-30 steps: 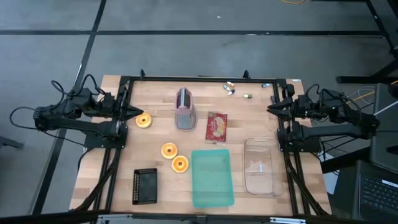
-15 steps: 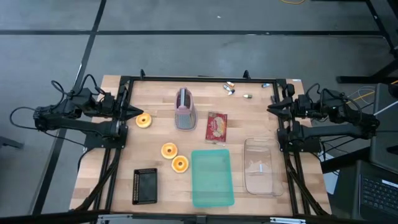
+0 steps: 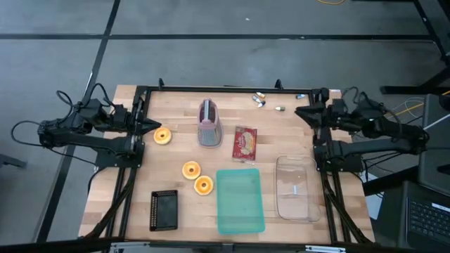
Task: Pick & Place Food Item
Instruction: Put the middle yellow donut into the black bin
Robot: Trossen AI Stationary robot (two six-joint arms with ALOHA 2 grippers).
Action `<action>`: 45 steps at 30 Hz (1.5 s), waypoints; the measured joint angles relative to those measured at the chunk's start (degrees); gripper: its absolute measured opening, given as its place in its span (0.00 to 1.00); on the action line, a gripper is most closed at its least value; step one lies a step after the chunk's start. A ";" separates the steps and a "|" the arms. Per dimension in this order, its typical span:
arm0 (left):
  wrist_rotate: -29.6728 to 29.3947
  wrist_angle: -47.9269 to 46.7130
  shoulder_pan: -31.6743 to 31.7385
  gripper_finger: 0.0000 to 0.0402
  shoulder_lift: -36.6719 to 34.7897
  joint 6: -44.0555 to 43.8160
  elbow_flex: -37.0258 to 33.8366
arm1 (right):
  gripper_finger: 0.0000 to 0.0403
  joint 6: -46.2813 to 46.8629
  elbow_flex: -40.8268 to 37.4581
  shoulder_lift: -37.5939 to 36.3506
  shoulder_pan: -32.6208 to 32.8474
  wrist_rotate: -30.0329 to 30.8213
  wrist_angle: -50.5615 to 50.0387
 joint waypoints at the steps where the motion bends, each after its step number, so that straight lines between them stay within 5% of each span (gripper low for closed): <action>1: -0.01 0.60 0.01 0.02 -0.02 -0.55 0.00 | 0.14 -0.04 0.00 0.82 0.00 0.01 -0.06; 19: -0.80 4.47 0.10 0.02 0.02 -6.73 0.00 | 0.14 1.31 0.02 12.47 0.02 2.53 8.00; 31: -1.13 5.43 0.10 0.02 0.00 -6.66 0.00 | 0.14 -4.66 0.02 13.84 0.00 0.94 10.12; 45: -12.73 4.58 0.12 0.02 2.35 -2.16 0.00 | 0.14 -4.59 0.02 13.84 0.00 -0.92 12.13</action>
